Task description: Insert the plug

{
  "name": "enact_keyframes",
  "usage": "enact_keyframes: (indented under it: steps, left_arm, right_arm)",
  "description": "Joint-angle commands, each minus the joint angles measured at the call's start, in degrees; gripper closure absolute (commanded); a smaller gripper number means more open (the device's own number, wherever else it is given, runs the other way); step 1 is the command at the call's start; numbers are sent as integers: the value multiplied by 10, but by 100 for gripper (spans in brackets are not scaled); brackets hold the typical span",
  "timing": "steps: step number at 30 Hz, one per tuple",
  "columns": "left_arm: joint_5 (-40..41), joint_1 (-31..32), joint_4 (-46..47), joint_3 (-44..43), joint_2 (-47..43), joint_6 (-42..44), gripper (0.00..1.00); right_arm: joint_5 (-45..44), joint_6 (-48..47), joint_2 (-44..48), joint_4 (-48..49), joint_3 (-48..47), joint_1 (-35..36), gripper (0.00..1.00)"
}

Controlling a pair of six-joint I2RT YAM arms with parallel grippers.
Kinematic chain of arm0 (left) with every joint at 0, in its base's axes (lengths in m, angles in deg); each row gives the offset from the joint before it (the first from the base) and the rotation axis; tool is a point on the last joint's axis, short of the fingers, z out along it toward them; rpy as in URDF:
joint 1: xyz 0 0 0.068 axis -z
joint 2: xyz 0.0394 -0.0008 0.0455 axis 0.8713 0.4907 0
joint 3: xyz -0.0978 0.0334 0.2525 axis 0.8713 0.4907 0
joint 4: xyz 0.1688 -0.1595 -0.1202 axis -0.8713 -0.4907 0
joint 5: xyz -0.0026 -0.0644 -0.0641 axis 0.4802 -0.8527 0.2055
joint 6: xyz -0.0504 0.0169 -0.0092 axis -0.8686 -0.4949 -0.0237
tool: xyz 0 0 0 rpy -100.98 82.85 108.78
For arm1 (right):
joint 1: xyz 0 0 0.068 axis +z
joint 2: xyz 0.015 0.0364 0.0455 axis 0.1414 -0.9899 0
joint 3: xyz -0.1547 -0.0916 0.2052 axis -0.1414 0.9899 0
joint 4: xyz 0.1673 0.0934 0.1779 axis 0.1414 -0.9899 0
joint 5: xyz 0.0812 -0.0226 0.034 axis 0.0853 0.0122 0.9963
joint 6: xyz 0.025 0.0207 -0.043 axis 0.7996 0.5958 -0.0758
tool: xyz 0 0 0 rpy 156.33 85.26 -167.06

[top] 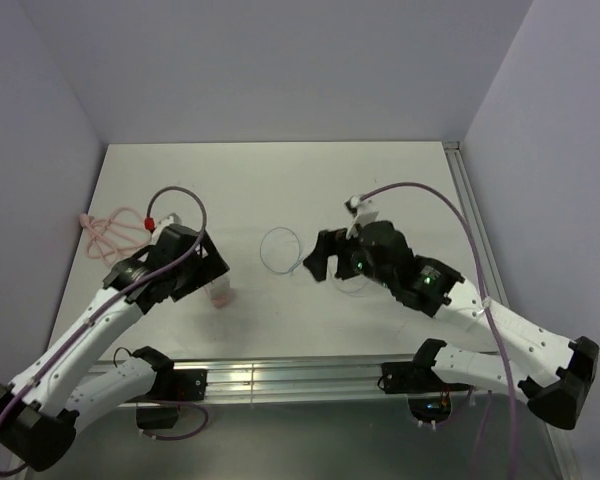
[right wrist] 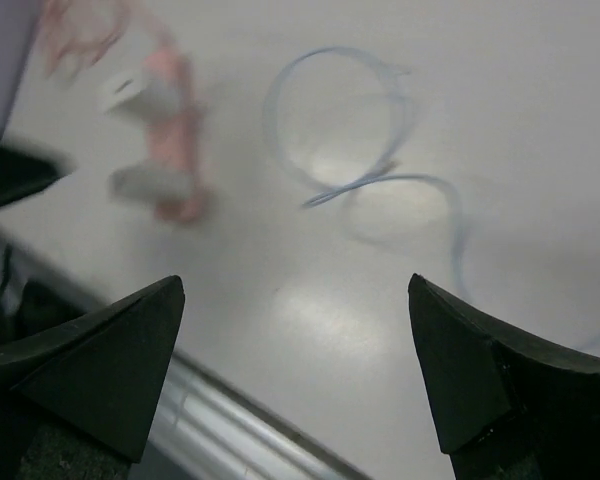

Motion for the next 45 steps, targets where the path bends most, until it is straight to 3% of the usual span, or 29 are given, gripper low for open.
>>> enact_keyframes:
  steps: [1,6,10,16,32,35,39,41,44,45]
  left_arm:
    - [4,8,63,-48,-84,73,0]
    - [-56,9,166,-31,-142,120,1]
    - [-113,9,211,-3,-161,139,0]
    - [-177,9,245,38,-164,150,0]
    - [-185,9,220,28,-155,203,1]
    - [-181,9,216,26,-151,206,1]
    - [-180,9,217,23,-141,204,1]
    - [-181,9,219,19,-132,199,1]
    - [-201,9,223,8,-120,203,3]
    - [-218,9,227,2,-119,207,3]
  right_arm:
    - [7,70,-52,-64,-14,-150,0]
    - [-13,89,-153,-130,-29,-339,0]
    - [-14,109,-188,-143,-7,-438,5]
    - [-102,130,-195,-194,7,-450,8]
    - [-145,147,-339,-155,12,-461,19]
    - [-140,141,-355,-144,12,-463,26]
    - [-128,121,-362,-124,12,-465,53]
    - [-117,105,-361,-116,14,-465,60]
    - [-56,64,-342,-89,19,-465,85]
    - [-38,53,-321,-82,21,-464,100]
